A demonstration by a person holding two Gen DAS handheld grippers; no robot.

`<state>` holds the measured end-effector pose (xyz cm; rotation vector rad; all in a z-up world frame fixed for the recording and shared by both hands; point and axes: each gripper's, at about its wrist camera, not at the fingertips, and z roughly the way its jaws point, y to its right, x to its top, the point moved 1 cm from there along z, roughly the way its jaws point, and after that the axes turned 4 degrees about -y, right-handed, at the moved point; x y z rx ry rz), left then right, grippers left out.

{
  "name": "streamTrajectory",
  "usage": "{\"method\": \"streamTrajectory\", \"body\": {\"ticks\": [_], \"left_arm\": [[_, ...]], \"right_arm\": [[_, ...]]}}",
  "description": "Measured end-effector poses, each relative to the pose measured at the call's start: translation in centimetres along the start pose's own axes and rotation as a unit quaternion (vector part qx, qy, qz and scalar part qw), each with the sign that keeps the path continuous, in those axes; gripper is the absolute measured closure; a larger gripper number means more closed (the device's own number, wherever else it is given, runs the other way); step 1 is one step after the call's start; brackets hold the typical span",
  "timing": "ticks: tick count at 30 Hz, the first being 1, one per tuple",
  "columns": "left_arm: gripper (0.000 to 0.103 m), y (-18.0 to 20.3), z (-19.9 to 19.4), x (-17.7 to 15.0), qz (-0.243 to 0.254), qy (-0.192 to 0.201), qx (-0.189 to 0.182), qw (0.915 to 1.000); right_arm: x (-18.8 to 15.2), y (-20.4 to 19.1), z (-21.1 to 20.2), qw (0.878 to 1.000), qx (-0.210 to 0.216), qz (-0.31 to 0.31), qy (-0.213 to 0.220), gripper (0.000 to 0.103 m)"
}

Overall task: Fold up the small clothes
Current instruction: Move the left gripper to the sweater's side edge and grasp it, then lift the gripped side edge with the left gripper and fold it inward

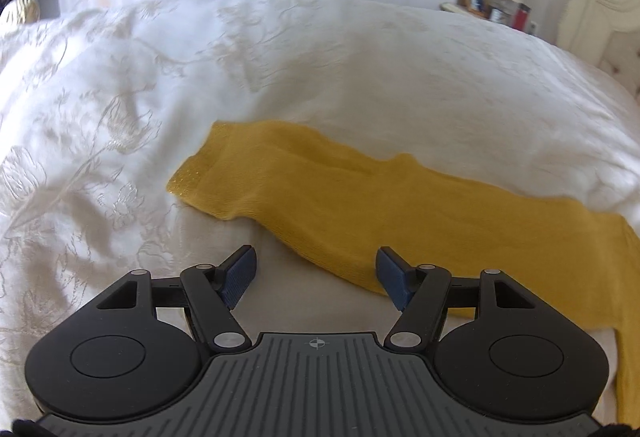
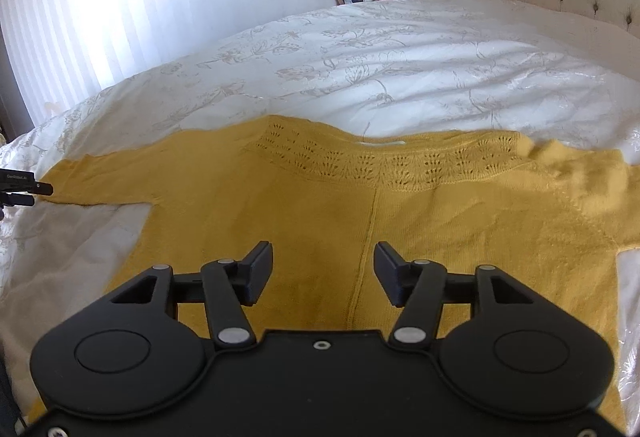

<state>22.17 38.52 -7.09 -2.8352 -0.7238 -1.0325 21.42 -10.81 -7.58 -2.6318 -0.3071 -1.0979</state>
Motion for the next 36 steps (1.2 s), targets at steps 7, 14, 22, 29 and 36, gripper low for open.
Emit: {"method": "streamTrajectory", "body": {"ticks": [7, 14, 22, 29, 36], "left_arm": [[0.038, -1.5, 2.4, 2.6, -0.048, 0.016, -0.004, 0.9987], [0.046, -3.5, 3.4, 4.0, -0.123, 0.03, -0.015, 0.9918], [0.096, -1.3, 0.3, 5.0, -0.087, 0.053, 0.007, 0.9948], [0.096, 8.8, -7.0, 7.3, 0.004, 0.085, -0.062, 0.9944], [0.096, 22.8, -12.2, 7.6, 0.083, 0.115, -0.182, 0.9729]], "right_arm": [[-0.3, 0.5, 0.9, 1.0, 0.01, 0.013, -0.005, 0.041], [-0.4, 0.9, 1.1, 1.0, 0.011, 0.023, -0.009, 0.041], [0.1, 1.4, 0.8, 0.999, 0.017, 0.032, -0.001, 0.041], [1.1, 2.6, -0.8, 0.999, 0.006, 0.042, 0.004, 0.041], [2.0, 4.8, -3.2, 0.998, -0.029, 0.05, 0.019, 0.041]]}}
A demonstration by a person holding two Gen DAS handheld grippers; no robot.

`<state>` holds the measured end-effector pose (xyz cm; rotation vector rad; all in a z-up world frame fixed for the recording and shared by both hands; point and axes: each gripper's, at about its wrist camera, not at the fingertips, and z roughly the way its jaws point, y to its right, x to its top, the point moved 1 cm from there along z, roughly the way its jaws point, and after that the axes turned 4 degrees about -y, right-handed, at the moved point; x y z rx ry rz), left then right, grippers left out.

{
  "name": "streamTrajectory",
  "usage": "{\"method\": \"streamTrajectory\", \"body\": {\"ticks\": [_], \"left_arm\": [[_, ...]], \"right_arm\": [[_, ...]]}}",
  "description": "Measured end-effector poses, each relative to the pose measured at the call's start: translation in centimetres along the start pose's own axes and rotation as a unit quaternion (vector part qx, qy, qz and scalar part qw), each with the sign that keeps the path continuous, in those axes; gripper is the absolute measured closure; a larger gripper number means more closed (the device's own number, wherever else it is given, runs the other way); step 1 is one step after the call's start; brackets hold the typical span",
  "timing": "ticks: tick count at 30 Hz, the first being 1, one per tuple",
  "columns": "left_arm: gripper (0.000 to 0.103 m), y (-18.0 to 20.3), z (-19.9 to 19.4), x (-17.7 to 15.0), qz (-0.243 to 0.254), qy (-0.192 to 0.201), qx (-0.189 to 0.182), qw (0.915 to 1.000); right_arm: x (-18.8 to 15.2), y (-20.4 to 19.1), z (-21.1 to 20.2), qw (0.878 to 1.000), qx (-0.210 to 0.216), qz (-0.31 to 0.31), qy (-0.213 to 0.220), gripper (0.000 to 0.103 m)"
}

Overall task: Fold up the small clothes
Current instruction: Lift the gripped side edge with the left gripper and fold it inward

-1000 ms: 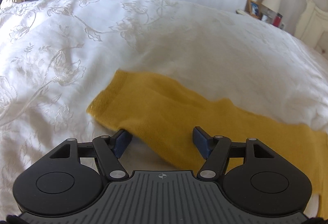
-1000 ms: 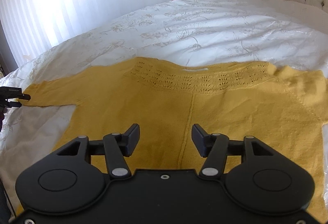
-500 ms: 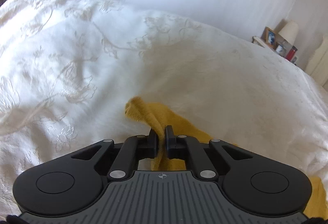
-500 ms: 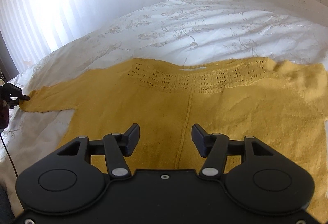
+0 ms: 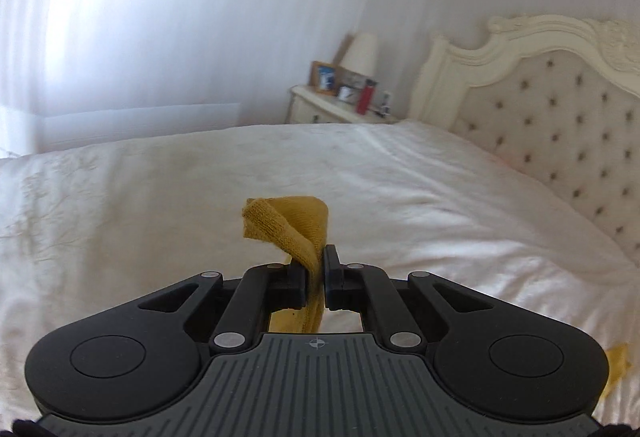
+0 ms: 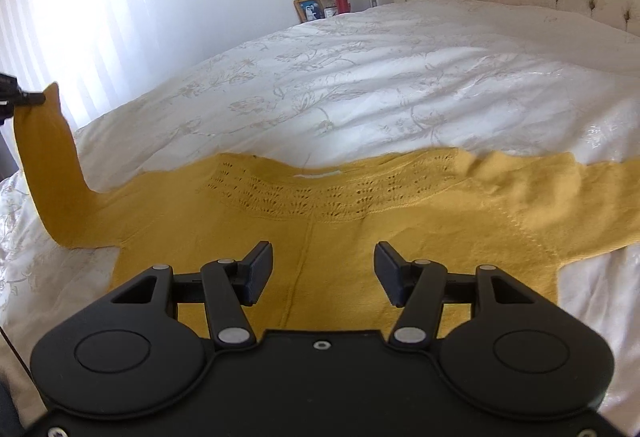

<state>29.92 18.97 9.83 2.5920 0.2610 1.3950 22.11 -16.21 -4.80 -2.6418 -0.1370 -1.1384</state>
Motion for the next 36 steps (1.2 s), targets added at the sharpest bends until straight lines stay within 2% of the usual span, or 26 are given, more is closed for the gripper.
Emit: {"method": "streamTrajectory", "body": {"ticks": [4, 8, 13, 18, 21, 22, 23, 27, 29, 36], "left_arm": [[0.096, 7.4, 2.8, -1.1, 0.036, -0.017, -0.06, 0.9974], [0.096, 13.2, 7.0, -4.4, 0.041, -0.06, -0.104, 0.9919], [0.096, 19.9, 11.4, -9.8, 0.11, -0.089, -0.103, 0.9845], [0.095, 23.1, 14.0, -14.3, 0.137, -0.122, -0.099, 0.978], [0.089, 24.1, 14.1, -15.7, 0.15, -0.126, -0.107, 0.9749], [0.075, 24.2, 13.9, -15.8, 0.153, -0.126, -0.108, 0.9742], [0.069, 24.2, 13.4, -15.9, 0.156, -0.121, -0.112, 0.974], [0.067, 23.8, 11.3, -16.0, 0.169, -0.09, -0.112, 0.975], [0.061, 22.6, 10.3, -16.3, 0.177, -0.079, -0.094, 0.9765], [0.059, 14.9, 7.8, -18.7, 0.182, -0.069, 0.008, 0.9809]], "right_arm": [[0.4, 1.9, -0.5, 1.0, -0.014, 0.022, -0.005, 0.041], [0.8, 4.4, -0.6, 0.998, -0.022, 0.059, -0.011, 0.041], [0.8, 7.4, -0.5, 0.994, -0.027, 0.109, -0.014, 0.041], [0.4, 9.9, 0.1, 0.988, -0.036, 0.148, -0.021, 0.041], [0.2, 11.4, 0.6, 0.984, -0.041, 0.173, -0.023, 0.041], [0.1, 12.1, 0.6, 0.983, -0.045, 0.179, -0.022, 0.041], [0.1, 12.5, 0.7, 0.981, -0.049, 0.185, -0.022, 0.041], [0.0, 13.7, 0.9, 0.978, -0.058, 0.202, -0.017, 0.041], [0.0, 13.8, 0.9, 0.977, -0.058, 0.206, -0.014, 0.041], [0.2, 12.8, 0.9, 0.983, -0.039, 0.181, 0.004, 0.041]]}}
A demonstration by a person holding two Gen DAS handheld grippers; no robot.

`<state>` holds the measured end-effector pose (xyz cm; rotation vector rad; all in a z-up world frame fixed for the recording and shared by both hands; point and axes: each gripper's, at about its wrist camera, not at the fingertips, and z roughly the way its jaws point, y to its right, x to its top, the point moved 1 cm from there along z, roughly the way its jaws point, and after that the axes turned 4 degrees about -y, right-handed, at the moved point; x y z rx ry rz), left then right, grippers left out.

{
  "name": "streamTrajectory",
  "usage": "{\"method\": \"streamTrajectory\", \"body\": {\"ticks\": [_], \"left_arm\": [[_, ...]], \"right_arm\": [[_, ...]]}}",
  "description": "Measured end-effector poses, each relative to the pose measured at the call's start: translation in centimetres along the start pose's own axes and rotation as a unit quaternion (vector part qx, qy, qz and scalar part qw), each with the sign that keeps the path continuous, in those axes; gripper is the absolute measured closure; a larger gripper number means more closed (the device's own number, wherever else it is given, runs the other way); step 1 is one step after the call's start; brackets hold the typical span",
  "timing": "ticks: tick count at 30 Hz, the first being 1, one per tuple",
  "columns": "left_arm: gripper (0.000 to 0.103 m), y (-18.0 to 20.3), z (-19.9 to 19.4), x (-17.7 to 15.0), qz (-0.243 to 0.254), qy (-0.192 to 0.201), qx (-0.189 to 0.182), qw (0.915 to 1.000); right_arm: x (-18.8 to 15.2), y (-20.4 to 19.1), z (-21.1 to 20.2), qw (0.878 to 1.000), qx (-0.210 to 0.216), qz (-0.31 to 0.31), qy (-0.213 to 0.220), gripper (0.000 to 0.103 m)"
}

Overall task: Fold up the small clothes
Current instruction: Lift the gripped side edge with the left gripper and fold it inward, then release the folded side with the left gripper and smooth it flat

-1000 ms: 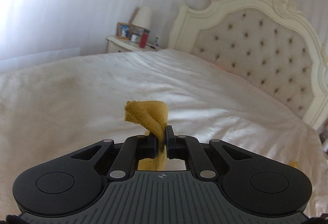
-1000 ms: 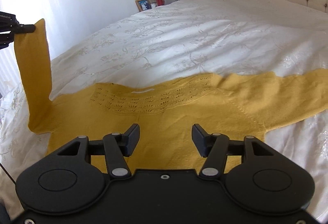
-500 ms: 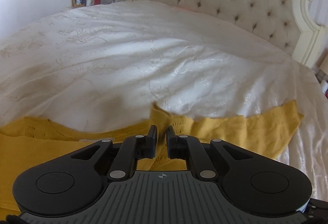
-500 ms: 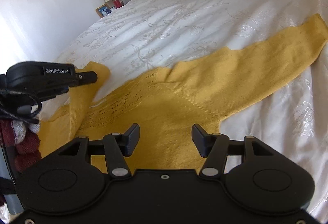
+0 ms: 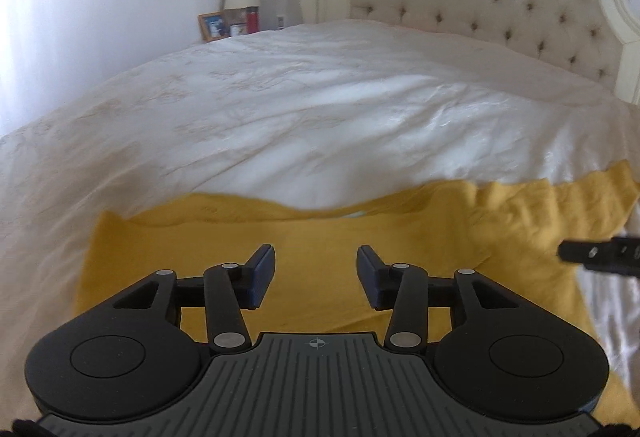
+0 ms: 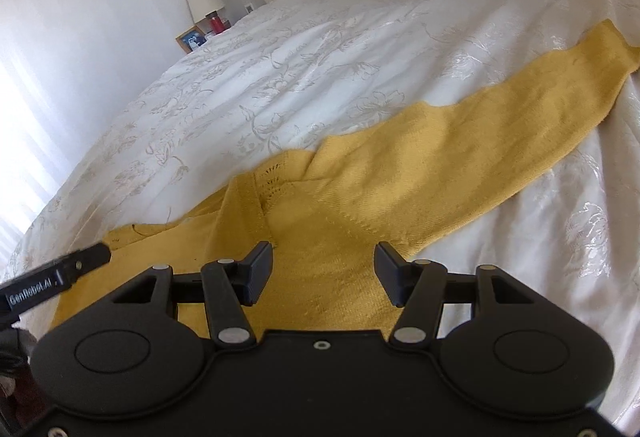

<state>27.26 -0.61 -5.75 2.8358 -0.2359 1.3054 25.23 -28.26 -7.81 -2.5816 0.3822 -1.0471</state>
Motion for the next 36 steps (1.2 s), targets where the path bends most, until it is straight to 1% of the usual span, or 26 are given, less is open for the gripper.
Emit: {"method": "streamTrajectory", "body": {"ticks": [4, 8, 9, 11, 12, 14, 16, 21, 22, 23, 25, 28, 32, 36], "left_arm": [[0.059, -2.8, -0.4, -3.5, 0.005, -0.02, 0.04, 0.999], [0.058, -5.1, -0.5, -6.4, -0.033, -0.029, 0.06, 0.9972], [0.056, -5.5, -0.4, -6.9, -0.042, -0.028, 0.062, 0.9968], [0.046, -5.7, -0.3, -7.7, -0.049, -0.012, 0.066, 0.9966], [0.044, -5.8, -0.3, -8.2, -0.049, -0.002, 0.07, 0.9964], [0.036, -5.8, -0.1, -8.7, -0.053, 0.01, 0.069, 0.9962], [0.032, -6.0, 0.3, -9.1, -0.06, 0.016, 0.064, 0.996], [0.028, -6.7, 0.7, -9.8, -0.076, 0.018, 0.048, 0.9958], [0.028, -6.7, 0.8, -9.8, -0.077, 0.018, 0.047, 0.9958], [0.028, -6.7, 0.8, -9.9, -0.077, 0.018, 0.047, 0.9958], [0.028, -6.5, 0.9, -10.0, -0.074, 0.017, 0.05, 0.9959], [0.027, -6.3, 0.9, -10.1, -0.069, 0.016, 0.055, 0.996], [0.027, -6.3, 0.9, -10.2, -0.069, 0.016, 0.055, 0.996], [0.027, -6.2, 1.0, -10.1, -0.067, 0.016, 0.058, 0.9959]], "right_arm": [[-0.4, -1.1, -0.1, 0.999, 0.018, -0.021, 0.017, 0.041], [-0.8, -1.8, 0.2, 0.998, 0.03, -0.039, 0.029, 0.041], [-0.9, -2.1, 0.2, 0.998, 0.03, -0.045, 0.032, 0.041], [-1.2, -2.3, 0.2, 0.997, 0.033, -0.055, 0.04, 0.041], [-1.3, -2.4, 0.2, 0.997, 0.036, -0.06, 0.045, 0.04], [-1.5, -2.6, 0.2, 0.995, 0.041, -0.07, 0.052, 0.034], [-1.7, -2.8, 0.3, 0.994, 0.04, -0.08, 0.056, 0.033], [-2.1, -3.6, 1.1, 0.994, 0.017, -0.101, 0.042, 0.033], [-2.2, -3.8, 1.2, 0.994, 0.017, -0.104, 0.036, 0.035], [-2.3, -4.0, 1.3, 0.994, 0.018, -0.106, 0.031, 0.042], [-2.5, -4.6, 1.8, 0.994, 0.02, -0.109, 0.017, 0.051], [-2.6, -5.5, 2.5, 0.994, 0.022, -0.106, -0.003, 0.052], [-1.5, -7.3, 3.7, 0.987, -0.002, -0.158, 0.011, 0.052], [-0.1, -7.1, 6.3, 0.987, -0.016, -0.158, -0.003, 0.051]]}}
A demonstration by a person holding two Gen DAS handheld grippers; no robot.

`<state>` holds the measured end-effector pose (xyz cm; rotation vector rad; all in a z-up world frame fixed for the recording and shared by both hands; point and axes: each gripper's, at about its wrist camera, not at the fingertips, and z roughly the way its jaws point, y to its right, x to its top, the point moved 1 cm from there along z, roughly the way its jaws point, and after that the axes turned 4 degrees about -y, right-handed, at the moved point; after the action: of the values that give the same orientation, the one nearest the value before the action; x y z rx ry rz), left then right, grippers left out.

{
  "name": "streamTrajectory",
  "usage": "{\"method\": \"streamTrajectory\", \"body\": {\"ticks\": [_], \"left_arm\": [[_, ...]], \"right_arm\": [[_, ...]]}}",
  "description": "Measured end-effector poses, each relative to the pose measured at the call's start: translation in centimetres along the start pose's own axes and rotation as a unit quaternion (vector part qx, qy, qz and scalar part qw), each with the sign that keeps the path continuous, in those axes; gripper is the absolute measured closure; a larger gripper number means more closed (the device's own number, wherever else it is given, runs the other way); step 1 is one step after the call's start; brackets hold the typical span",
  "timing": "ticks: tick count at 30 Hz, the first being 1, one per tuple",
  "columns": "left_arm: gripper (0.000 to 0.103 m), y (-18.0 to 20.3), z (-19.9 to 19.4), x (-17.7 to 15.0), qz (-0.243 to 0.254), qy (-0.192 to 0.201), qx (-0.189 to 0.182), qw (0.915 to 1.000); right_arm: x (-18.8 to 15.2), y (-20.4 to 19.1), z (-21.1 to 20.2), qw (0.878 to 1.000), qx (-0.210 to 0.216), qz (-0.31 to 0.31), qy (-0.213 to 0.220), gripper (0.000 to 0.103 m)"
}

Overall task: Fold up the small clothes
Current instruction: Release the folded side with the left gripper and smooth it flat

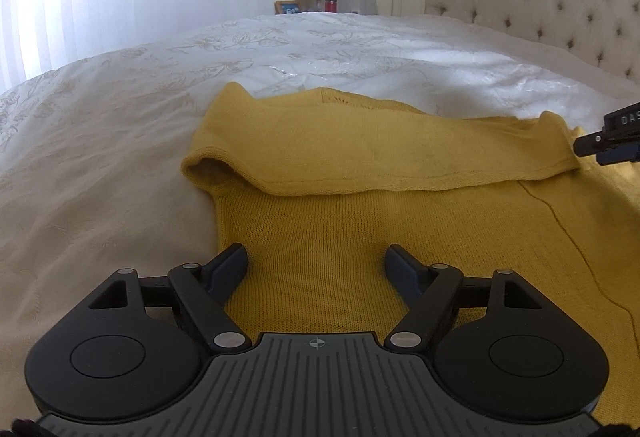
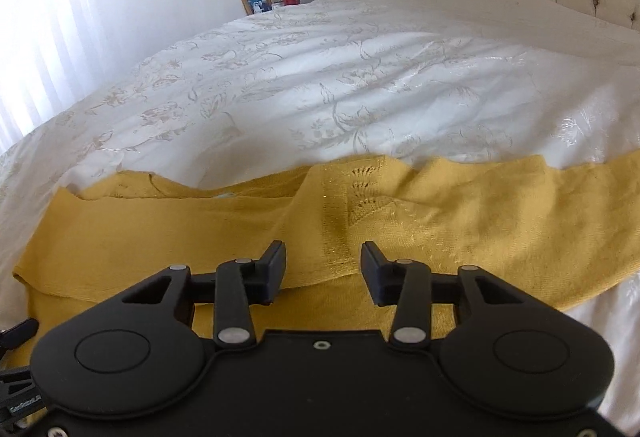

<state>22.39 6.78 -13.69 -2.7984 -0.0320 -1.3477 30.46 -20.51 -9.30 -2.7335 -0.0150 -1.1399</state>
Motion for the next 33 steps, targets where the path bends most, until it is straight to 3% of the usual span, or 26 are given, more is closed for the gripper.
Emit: {"method": "streamTrajectory", "body": {"ticks": [8, 9, 10, 11, 16, 22, 27, 33], "left_arm": [[0.027, 0.2, 0.0, 0.0, 0.002, 0.0, 0.004, 1.0], [0.027, 0.2, 0.0, 0.0, 0.002, 0.0, 0.005, 1.0], [0.027, 0.3, 0.0, 0.0, 0.002, 0.0, 0.005, 1.0], [0.027, 0.3, 0.0, 0.0, 0.002, 0.0, 0.004, 1.0], [0.027, 0.3, 0.1, 0.0, 0.0, 0.0, 0.004, 1.0], [0.027, 0.4, 0.1, 0.1, 0.0, 0.0, 0.005, 1.0], [0.027, 0.4, 0.1, 0.1, 0.0, 0.0, 0.005, 1.0], [0.027, 0.4, 0.0, 0.0, 0.001, 0.0, 0.006, 1.0]], "right_arm": [[-0.3, 1.6, 2.6, 0.998, 0.013, 0.049, -0.032, 0.047], [-0.3, 1.6, 2.5, 0.998, 0.019, 0.05, -0.032, 0.051], [-0.3, 1.5, 2.3, 0.998, 0.029, 0.047, -0.033, 0.068], [-0.2, 1.3, 2.2, 0.998, 0.032, 0.045, -0.037, 0.077], [0.3, 0.3, -0.1, 0.999, 0.044, 0.013, -0.023, 0.084], [1.7, 2.3, -2.2, 1.0, 0.011, 0.029, 0.002, 0.085], [1.3, 3.2, -1.0, 0.999, -0.025, 0.029, -0.018, 0.085], [0.2, 3.0, 0.7, 0.996, -0.082, -0.013, -0.035, 0.085]]}}
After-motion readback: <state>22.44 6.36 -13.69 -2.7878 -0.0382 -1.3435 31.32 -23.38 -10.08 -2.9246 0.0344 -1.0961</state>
